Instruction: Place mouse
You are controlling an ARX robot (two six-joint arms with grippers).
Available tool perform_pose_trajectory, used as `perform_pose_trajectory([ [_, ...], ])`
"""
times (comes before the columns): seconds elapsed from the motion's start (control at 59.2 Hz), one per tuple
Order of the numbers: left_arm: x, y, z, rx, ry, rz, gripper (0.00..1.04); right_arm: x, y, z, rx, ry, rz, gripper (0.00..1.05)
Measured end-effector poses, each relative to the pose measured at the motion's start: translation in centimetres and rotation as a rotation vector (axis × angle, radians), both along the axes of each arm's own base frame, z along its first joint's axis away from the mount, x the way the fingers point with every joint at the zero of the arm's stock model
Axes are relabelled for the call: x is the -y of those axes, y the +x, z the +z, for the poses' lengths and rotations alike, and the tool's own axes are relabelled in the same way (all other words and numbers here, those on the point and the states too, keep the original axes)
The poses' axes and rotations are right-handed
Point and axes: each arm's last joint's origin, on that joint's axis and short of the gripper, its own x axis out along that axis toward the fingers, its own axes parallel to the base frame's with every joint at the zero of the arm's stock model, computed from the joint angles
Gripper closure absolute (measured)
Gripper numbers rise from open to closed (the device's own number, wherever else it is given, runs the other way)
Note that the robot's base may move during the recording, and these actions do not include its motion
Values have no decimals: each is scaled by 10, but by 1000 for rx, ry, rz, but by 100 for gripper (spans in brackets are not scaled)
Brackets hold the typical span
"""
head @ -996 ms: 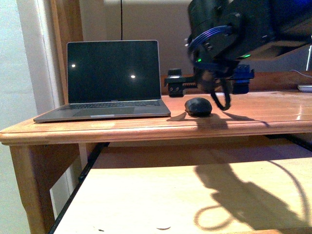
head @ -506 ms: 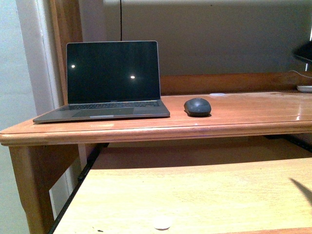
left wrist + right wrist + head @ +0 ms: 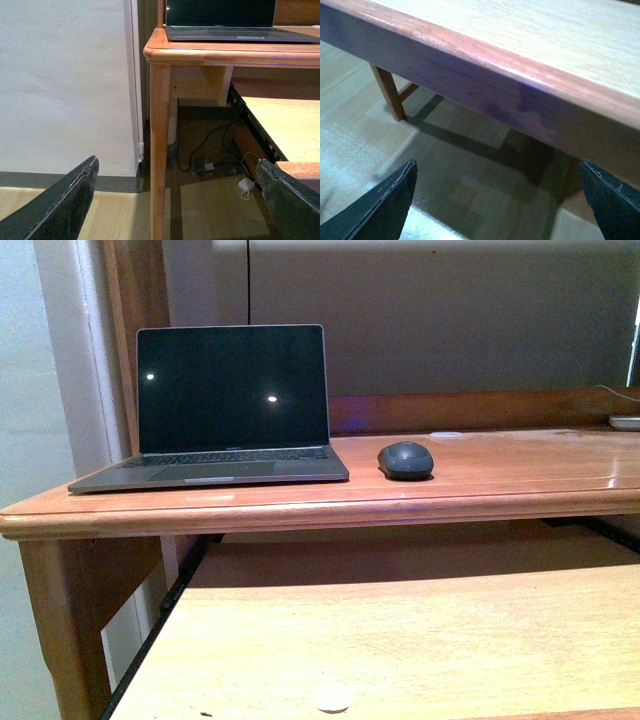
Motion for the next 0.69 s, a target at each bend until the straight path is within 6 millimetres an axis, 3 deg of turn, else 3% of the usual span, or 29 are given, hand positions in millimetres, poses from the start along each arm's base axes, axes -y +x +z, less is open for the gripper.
perform_pose_trajectory([
  [0.203, 0, 0, 0, 0, 0, 0, 8, -35, 37, -7, 20, -36, -5, 7],
  [0.354, 0, 0, 0, 0, 0, 0, 8, -65, 81, -4, 37, -39, -28, 7],
  [0.54, 0, 0, 0, 0, 0, 0, 8, -106, 145, 3, 50, -60, -104, 7],
  [0.692, 0, 0, 0, 0, 0, 0, 8, -148, 216, 9, 52, -89, -247, 7],
])
